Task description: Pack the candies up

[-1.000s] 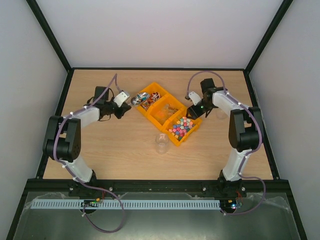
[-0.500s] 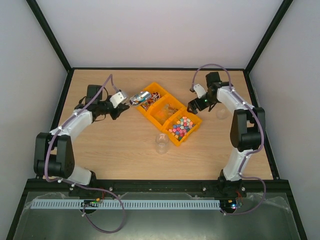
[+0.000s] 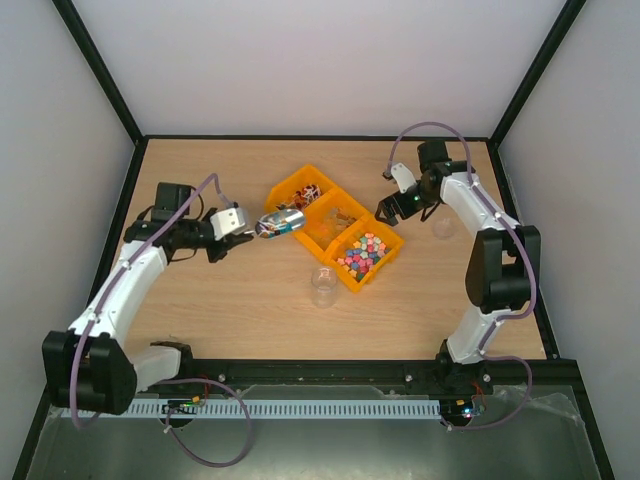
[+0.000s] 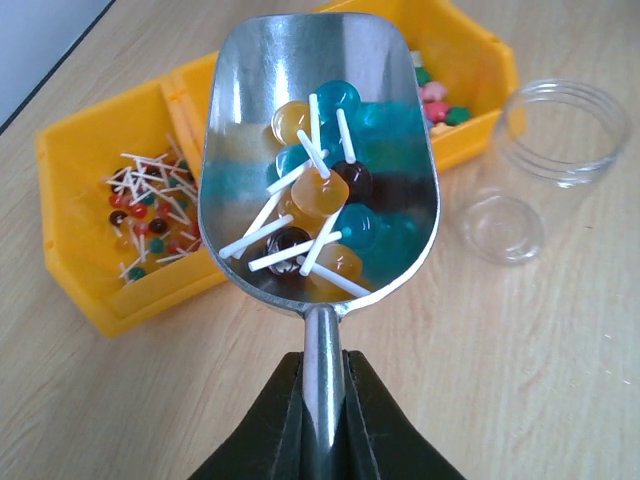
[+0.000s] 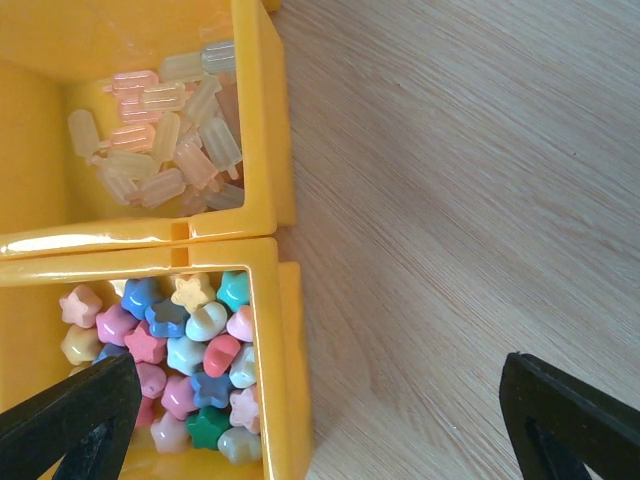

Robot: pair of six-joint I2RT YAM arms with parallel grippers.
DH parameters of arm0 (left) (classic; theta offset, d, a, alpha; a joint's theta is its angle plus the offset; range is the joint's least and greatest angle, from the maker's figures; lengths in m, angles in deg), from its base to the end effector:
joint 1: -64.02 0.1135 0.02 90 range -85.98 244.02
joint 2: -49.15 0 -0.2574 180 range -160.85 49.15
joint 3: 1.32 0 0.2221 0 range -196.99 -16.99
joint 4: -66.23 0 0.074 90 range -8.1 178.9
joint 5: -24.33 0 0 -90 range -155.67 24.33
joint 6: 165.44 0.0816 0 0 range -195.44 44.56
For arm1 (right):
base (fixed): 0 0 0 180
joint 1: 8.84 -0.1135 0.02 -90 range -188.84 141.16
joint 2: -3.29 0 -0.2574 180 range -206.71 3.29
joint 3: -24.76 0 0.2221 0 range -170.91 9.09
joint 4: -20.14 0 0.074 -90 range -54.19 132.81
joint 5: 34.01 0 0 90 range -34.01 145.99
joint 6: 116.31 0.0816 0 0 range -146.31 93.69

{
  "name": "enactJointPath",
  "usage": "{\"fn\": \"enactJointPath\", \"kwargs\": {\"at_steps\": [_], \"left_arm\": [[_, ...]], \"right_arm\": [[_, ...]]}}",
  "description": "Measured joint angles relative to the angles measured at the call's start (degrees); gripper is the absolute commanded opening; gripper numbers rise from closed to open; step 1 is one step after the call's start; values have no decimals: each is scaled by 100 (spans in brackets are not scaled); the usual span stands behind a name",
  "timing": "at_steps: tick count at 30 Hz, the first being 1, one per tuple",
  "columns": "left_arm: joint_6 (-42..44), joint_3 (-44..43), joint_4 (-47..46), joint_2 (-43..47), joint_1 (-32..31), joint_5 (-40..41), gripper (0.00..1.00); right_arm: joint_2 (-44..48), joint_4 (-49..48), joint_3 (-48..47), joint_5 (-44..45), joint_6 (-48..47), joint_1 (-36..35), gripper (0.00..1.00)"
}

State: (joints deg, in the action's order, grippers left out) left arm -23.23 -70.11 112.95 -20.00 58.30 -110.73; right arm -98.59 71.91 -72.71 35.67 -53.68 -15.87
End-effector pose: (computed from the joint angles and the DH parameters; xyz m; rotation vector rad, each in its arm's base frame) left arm 0.2332 -0.0814 0.2562 1.3318 1.6909 -0.4801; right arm 0.3719 0.0744 0.2233 -0.8643 2.3343 0.3050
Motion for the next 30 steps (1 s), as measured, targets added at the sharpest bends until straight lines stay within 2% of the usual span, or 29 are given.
{"fn": "enactJointPath", "kwargs": {"at_steps": [8,13,20,30], "left_arm": [[1032,31,1158,431,-103,-197,2],[1351,61,1554,616,-487,-153,2],[1281,118,1703,811,-1147,109,2],[922,116,1692,752,-1519,597,2]], "right_arm": [[2,33,0,-96,74,0,99],[46,33,17,-138,90,0,99],[94,33,39,-160,98,-2,99],[212,7,175,-177,109,0,99]]}}
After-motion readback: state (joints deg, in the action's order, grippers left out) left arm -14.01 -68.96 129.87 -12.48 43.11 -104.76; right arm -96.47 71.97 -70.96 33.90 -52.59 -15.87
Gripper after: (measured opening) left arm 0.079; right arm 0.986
